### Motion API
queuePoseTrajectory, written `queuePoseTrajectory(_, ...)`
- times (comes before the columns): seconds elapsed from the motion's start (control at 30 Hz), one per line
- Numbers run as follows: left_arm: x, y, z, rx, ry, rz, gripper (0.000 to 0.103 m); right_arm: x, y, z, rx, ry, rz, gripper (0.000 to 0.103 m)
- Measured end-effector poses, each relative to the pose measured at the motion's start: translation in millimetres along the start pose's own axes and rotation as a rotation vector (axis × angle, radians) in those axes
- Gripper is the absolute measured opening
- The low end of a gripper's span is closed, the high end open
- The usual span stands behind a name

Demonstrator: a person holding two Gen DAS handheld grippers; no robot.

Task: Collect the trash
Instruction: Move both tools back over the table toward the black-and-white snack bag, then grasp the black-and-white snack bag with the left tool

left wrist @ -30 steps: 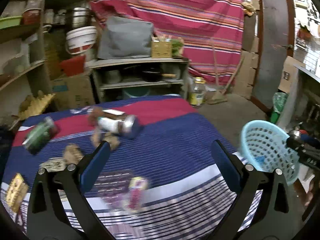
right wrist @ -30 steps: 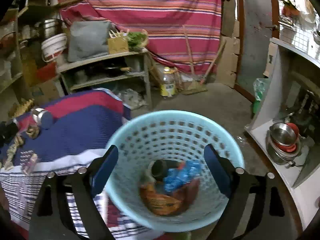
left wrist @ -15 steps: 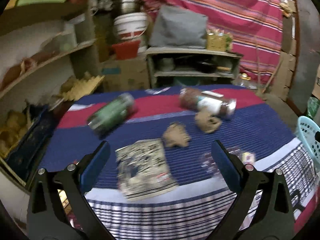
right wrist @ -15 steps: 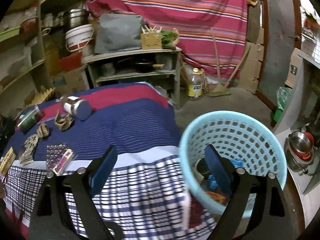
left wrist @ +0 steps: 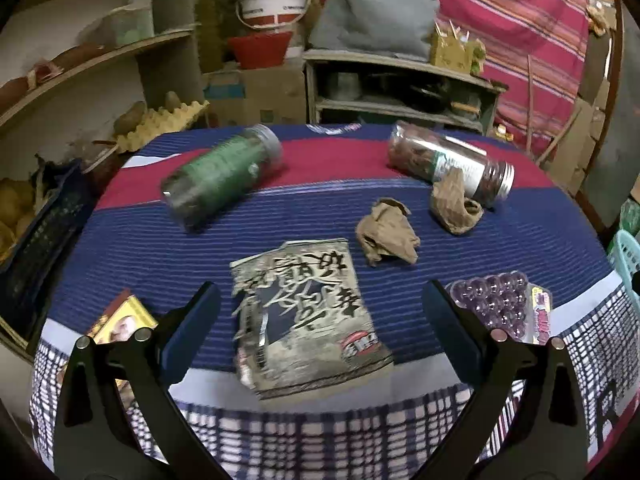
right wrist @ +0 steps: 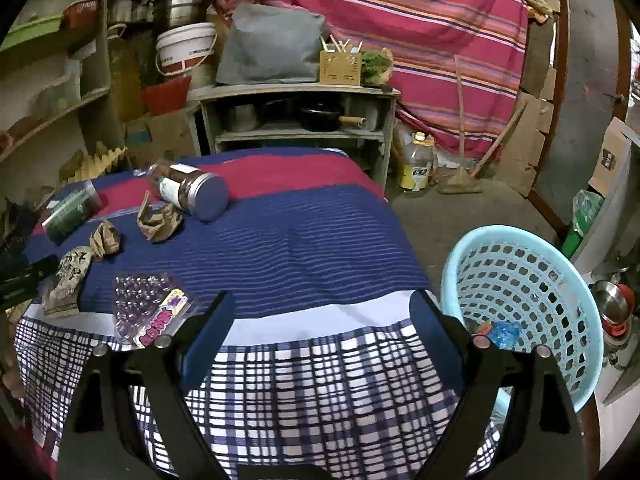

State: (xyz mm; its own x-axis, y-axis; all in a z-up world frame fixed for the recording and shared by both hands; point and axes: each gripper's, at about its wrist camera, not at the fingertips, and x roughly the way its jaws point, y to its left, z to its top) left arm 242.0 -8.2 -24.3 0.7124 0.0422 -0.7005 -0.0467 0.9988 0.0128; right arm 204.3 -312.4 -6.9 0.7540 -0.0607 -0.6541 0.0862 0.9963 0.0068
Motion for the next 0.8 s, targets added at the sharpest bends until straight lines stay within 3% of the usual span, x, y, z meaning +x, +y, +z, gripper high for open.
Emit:
queuePoseTrajectory(0.27, 39, -9, -2, 0.012, 0.096, 0.036, 0.095, 12, 12, 4, -0.021, 0.018, -0.015, 0.087)
queuePoseTrajectory(0.43, 48, 0, -5, -0.016, 0.131, -0.011, 0.063, 18, 23, 5, -0.034, 0.028, -0.013, 0.087)
queuePoseTrajectory(0.57, 48, 9, -4, -0.019, 0.122, -0.044, 0.048, 21, 37, 6, -0.054, 0.029, -0.002, 0.087)
queuePoseTrajectory(0.73, 40, 15, -2, 0.009, 0.094, -0.066, 0.018, 27, 52, 7, -0.066, 0.034, 0.018, 0.087)
queuePoseTrajectory(0.8, 35, 18, -1, 0.020, 0.082, -0.076, 0.013, 28, 59, 8, -0.070, 0.034, 0.030, 0.087)
